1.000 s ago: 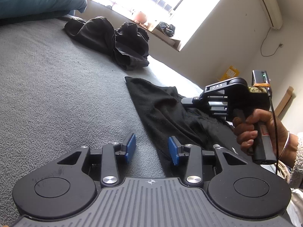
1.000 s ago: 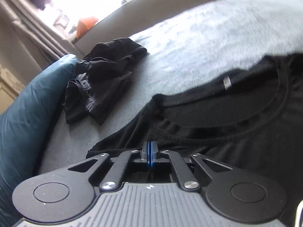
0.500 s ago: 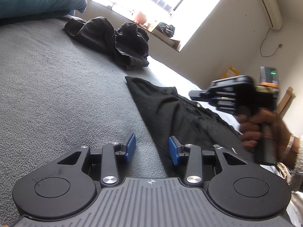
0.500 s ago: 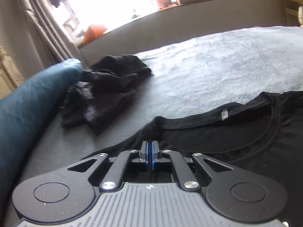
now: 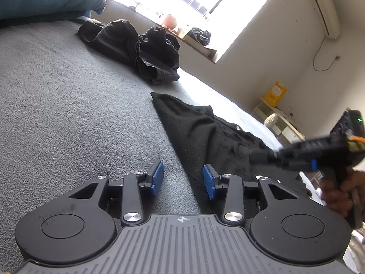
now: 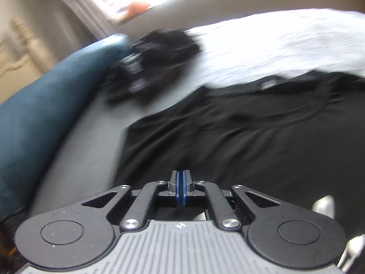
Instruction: Fold clothes
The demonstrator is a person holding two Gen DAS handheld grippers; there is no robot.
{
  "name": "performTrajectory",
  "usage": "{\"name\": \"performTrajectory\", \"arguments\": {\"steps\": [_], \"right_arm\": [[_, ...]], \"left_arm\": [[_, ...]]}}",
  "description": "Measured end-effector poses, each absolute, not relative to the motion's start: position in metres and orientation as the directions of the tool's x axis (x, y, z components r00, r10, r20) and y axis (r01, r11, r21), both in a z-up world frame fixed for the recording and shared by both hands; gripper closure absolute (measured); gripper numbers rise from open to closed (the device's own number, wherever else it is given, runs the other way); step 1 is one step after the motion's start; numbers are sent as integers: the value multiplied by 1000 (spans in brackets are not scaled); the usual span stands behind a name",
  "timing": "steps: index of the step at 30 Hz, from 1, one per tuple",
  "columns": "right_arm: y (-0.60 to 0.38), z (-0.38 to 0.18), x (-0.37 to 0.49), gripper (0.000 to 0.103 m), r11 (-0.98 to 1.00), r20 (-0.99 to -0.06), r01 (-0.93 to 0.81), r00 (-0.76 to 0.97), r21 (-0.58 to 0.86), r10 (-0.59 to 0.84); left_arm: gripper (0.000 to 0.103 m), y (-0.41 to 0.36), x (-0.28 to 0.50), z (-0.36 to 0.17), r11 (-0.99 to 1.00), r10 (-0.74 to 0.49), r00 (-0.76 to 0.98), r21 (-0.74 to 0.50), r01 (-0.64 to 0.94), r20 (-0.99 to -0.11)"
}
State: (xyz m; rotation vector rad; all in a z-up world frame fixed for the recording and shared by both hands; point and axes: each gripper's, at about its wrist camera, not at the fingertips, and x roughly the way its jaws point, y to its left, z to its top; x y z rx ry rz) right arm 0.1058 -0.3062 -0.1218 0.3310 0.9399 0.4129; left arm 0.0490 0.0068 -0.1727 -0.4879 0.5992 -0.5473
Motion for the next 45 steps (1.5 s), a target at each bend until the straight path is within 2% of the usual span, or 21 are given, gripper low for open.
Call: {"name": "performTrajectory", "arguments": {"steps": [4,11,14,18,21,30,37,40,43,45], "right_arm": [[-293,-134,85,101,899,-788,-229,433,374,438],[-318,-114,48,100,881,-747,-105,490,462,450],[-310,-105,45,100,877,-711,-127,538,463,453],[-295,-110,61,100,891,-715,-130,552,434,429],[-289,-120,69,100,894,-729,-123,537,431,425],[-295,-138,56,101,888,-742,-119,507,445,439],[-298,-140,51,101,880,-735,-111,509,461,449],[-300,-137,49,100,877,-732,-106,509,468,452],[-315,-119,39,100,870,-718,-81,530,487,451],[-327,-106,31,100,863,-707,-60,547,502,449]], "left_arm": [[64,8,50,-173,744,-610,692,-581,331,-386],[64,15,58,-143,756,-564,732,-596,271,-382],[64,-1,77,-124,763,-591,720,-541,354,-363],[64,-41,117,-127,716,-695,584,-484,504,-420],[67,-46,148,-147,726,-684,553,-521,450,-475],[69,-7,212,-171,658,-691,603,-691,299,-398],[67,6,213,-170,645,-658,652,-729,230,-377],[65,8,195,-148,662,-648,671,-702,263,-360],[62,3,165,-126,648,-686,665,-664,374,-295],[61,-6,153,-124,640,-713,641,-637,430,-283]]}}
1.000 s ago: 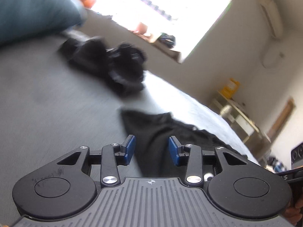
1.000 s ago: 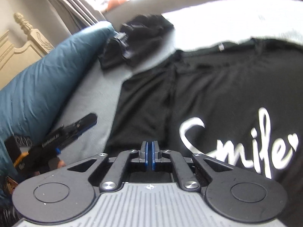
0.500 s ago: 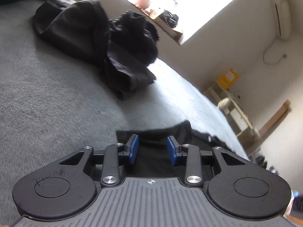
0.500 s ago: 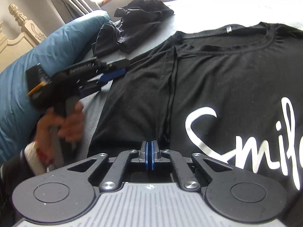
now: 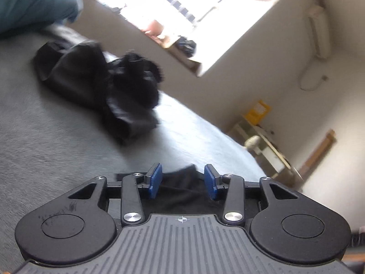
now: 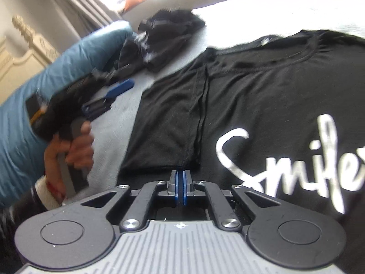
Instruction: Fold clothes
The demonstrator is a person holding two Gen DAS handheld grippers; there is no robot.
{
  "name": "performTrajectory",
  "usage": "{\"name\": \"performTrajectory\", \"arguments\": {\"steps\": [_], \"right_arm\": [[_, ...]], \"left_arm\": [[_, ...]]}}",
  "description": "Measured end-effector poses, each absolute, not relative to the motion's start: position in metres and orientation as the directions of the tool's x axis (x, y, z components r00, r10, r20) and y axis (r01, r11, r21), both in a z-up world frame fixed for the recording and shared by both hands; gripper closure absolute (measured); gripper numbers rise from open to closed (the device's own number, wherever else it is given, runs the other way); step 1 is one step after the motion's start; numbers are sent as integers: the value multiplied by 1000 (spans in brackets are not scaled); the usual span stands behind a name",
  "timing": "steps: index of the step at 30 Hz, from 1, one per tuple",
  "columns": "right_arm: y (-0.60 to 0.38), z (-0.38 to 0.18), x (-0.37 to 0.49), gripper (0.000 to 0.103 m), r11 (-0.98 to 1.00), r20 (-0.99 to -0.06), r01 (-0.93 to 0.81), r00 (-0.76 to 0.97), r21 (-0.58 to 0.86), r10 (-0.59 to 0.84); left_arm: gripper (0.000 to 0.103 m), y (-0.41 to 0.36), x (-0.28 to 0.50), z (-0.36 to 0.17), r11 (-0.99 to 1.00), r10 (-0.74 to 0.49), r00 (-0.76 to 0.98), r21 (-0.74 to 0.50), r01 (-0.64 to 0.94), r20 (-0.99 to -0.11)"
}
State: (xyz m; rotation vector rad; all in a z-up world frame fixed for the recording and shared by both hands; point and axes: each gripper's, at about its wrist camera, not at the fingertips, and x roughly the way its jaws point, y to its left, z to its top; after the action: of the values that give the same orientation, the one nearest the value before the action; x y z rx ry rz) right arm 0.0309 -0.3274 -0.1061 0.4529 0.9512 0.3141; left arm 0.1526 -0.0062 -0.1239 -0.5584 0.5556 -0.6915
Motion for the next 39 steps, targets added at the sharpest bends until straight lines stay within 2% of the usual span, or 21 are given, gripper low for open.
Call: {"name": "performTrajectory", "arguments": {"steps": [4,7,10,15,18,20,21,25,28,36,39], "right_arm": [[-362,-73,11,100,857,-697,33,599,514,395],[-394,-44,-5,100,852,-706,144,637,504,310],[-419,-15,-16,100,853,-733,257,652,455,195],[-461,38,-24,100,788,-787,511,614,343,-56],[-482,67,-37,99,744,-786,631,566,221,-247],[-503,77,-47,99,709,-787,687,523,162,-326],[-517,79,-51,99,687,-799,713,492,142,-345],[-572,85,-69,98,658,-820,747,437,101,-370],[-600,71,-84,90,668,-829,736,439,111,-347],[-652,-49,-71,89,660,-802,669,574,343,-165],[-660,-79,-64,89,601,-803,667,592,440,-68]], "left_arm": [[61,-19,154,-149,643,-730,591,-637,425,-343],[61,-5,165,-169,589,-759,554,-725,357,-343],[61,9,173,-182,496,-798,532,-812,309,-285],[60,20,174,-200,374,-842,513,-864,337,-165],[57,15,175,-204,350,-858,496,-857,377,-133],[56,9,176,-202,367,-858,492,-844,391,-146],[52,8,176,-201,365,-862,487,-840,401,-142],[50,8,178,-201,345,-866,484,-854,389,-129],[50,7,180,-199,349,-866,480,-858,377,-141],[51,0,182,-190,414,-849,487,-831,372,-205],[52,-8,184,-176,490,-814,503,-809,326,-290]]}}
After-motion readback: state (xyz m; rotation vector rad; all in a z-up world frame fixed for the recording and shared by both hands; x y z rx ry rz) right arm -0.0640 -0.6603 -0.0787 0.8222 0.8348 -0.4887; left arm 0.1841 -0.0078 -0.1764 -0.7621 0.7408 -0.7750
